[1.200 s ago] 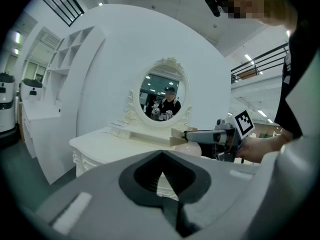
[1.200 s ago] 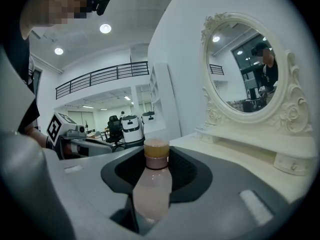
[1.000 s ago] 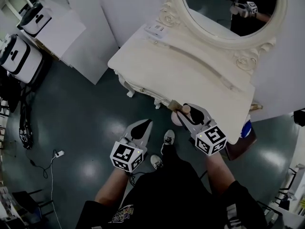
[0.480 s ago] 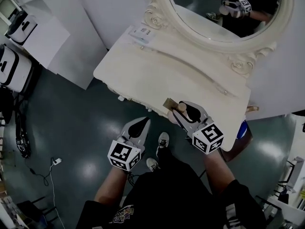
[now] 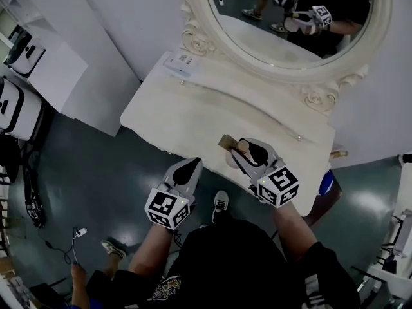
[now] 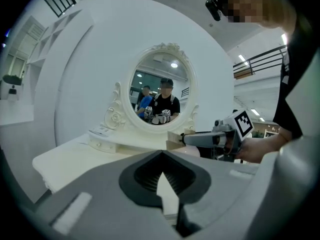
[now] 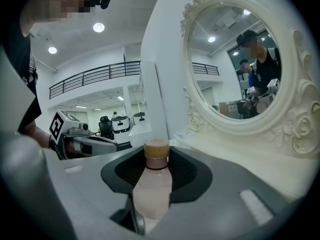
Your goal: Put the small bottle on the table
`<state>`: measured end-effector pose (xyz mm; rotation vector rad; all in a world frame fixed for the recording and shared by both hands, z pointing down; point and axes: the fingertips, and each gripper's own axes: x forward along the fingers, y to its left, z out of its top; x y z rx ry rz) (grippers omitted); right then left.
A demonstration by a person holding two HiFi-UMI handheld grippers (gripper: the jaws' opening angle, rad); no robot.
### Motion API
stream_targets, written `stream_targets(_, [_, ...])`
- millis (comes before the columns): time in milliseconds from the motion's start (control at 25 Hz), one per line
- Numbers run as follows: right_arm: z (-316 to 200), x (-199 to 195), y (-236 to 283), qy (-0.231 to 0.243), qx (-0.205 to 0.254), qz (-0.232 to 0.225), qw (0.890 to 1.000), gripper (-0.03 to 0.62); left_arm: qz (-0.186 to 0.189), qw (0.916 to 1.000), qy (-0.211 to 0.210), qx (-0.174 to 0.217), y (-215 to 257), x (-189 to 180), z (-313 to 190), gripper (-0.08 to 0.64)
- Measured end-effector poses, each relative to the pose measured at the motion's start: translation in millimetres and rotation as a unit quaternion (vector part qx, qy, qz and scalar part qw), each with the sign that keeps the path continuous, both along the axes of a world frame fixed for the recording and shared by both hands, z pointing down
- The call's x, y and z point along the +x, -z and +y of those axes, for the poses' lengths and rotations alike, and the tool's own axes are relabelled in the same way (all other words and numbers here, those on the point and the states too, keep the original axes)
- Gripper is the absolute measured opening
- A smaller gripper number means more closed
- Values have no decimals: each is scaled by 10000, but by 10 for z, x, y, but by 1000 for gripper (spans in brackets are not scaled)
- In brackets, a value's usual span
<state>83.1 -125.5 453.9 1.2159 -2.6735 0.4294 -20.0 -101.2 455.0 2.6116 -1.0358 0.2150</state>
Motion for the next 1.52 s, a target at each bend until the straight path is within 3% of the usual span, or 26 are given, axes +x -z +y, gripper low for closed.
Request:
stream_targets(320, [-131, 231, 79, -74, 89, 17, 9999, 166, 159, 9995, -116, -237, 11, 270, -217, 0])
stream_targets(640, [-178, 273, 99, -59, 107, -54, 9999, 166, 33, 9996, -239, -118, 121, 407, -325, 0])
stream_targets(1040, [-350, 203, 24, -164, 28, -12, 9999, 166, -77, 9988, -470, -94, 73, 398, -486, 0])
stream_targets(1520, [-955, 121, -9, -642, -63, 28, 9979, 166, -83, 9969, -767, -130, 59, 192, -1079, 0])
